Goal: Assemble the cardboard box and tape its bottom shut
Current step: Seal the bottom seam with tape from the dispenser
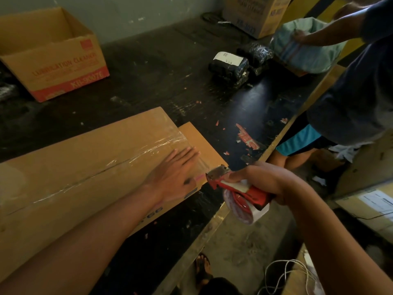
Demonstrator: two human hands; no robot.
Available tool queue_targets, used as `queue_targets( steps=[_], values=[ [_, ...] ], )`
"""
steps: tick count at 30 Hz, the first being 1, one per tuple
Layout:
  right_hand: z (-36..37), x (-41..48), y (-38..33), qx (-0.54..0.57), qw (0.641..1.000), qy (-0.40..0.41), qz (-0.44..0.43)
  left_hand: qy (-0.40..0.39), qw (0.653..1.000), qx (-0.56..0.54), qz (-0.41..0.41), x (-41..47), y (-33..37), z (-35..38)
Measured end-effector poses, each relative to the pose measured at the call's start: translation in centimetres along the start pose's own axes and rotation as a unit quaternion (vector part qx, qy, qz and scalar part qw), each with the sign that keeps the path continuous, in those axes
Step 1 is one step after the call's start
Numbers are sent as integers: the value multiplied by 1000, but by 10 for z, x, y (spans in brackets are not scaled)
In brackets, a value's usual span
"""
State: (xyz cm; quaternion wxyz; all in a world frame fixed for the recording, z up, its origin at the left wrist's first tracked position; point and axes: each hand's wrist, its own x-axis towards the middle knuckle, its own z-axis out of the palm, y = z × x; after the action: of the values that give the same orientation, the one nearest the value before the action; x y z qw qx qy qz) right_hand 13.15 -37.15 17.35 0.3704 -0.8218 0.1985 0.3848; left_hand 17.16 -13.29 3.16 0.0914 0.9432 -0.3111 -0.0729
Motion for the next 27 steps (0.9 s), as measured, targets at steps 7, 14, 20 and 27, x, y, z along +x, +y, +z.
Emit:
queue_targets(
  steps=[7, 14, 20, 27],
  values=[
    [18, 14, 11, -33, 999, 19, 17, -30, 996, 76, 31, -1, 3, -4],
    [26, 21, 8, -81, 996, 25, 22, -44, 989, 131, 48, -1, 5, -5],
    [20, 22, 0, -111, 993, 5, 27, -18, 994, 99, 37, -5, 6, -5],
    [26, 25, -30, -229, 972, -51, 9, -21, 998, 55, 37, -2, 0, 0]
  ],
)
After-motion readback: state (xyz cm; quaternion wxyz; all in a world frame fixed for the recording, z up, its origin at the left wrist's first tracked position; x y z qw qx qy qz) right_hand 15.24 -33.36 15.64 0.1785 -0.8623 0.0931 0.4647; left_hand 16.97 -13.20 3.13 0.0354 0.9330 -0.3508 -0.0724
